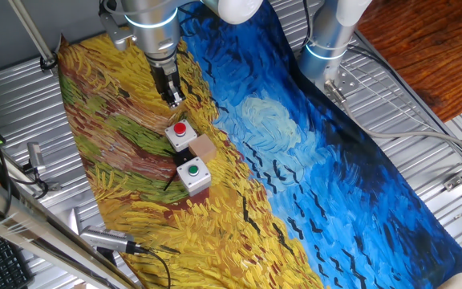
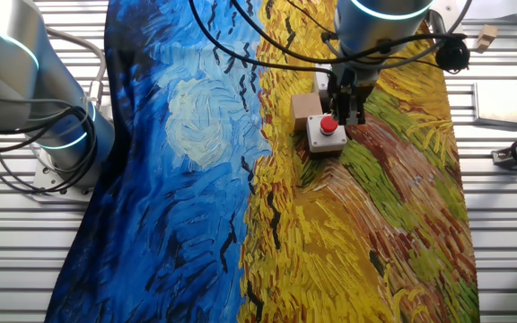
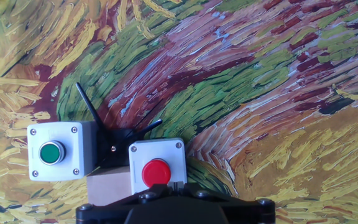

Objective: Turn the hands of a clock

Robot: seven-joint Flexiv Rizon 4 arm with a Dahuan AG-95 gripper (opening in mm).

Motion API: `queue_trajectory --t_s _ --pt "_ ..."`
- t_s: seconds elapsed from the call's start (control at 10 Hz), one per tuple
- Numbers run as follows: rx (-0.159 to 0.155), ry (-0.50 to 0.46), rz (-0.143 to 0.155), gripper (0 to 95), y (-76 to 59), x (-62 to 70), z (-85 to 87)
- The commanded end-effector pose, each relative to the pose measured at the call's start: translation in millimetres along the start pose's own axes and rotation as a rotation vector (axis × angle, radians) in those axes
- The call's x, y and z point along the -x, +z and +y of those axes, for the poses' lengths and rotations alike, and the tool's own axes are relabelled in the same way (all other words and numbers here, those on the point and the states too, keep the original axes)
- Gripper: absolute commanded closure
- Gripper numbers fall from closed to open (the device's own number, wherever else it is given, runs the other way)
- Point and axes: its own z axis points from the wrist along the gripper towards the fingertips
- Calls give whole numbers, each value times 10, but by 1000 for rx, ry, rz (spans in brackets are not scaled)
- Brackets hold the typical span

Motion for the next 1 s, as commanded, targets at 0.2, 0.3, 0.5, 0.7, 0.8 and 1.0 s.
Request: queue_trajectory --t_s 0.2,0.3,0.5,0.7,0.8,1.0 --pt "-1 1 0 950 0 -1 1" --pt "-1 0 1 950 0 -1 1" --pt "-1 -22 1 950 0 -1 1" --pt "-1 -94 1 950 0 -1 1" --pt "-7 -108 4 950 0 -1 1" --pt "-2 -148 0 950 0 -1 1"
